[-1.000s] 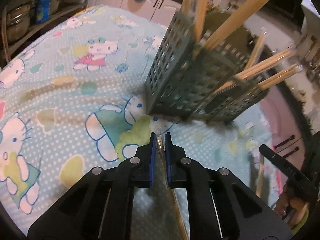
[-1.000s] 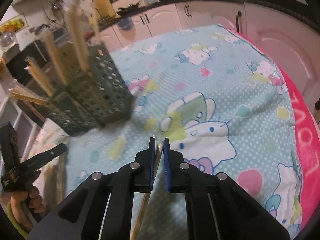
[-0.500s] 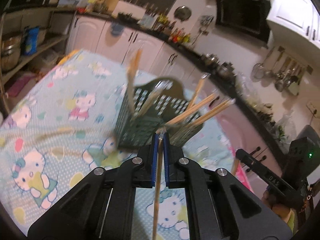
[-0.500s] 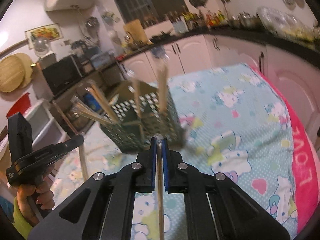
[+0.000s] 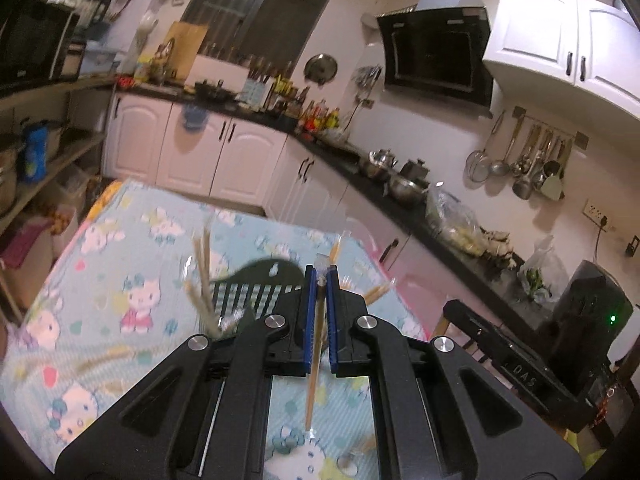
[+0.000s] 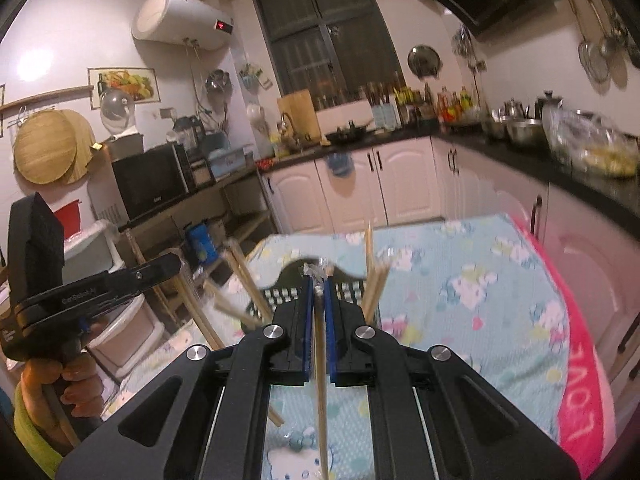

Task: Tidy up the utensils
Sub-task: 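Lift the chopstick over the green caddy with both grippers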

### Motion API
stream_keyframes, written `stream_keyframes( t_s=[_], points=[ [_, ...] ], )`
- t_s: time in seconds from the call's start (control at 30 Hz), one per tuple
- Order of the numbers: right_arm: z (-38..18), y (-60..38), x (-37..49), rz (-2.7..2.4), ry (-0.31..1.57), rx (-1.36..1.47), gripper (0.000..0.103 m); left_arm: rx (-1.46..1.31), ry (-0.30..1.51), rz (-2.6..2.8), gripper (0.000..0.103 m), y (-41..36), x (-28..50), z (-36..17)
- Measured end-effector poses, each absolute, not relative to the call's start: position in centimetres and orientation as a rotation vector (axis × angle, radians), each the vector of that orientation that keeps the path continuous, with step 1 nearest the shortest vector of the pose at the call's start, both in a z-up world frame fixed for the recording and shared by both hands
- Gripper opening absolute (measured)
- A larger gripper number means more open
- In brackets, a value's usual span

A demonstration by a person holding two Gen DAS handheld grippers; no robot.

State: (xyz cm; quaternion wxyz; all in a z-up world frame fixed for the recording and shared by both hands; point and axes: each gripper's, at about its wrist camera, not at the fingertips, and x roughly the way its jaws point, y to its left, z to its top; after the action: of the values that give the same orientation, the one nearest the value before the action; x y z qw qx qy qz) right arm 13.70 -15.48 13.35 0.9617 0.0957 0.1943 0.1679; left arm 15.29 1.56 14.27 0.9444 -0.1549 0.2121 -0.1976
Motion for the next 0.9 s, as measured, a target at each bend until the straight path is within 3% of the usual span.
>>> stream_keyframes(
  t_s=[0.9],
  points=[
    [19.1, -16.1, 21.9, 0.248, 0.158, 0.182, 0.006, -0.262, 0.261, -0.3, 0.001, 0.6, 21.0, 19.4]
  ],
)
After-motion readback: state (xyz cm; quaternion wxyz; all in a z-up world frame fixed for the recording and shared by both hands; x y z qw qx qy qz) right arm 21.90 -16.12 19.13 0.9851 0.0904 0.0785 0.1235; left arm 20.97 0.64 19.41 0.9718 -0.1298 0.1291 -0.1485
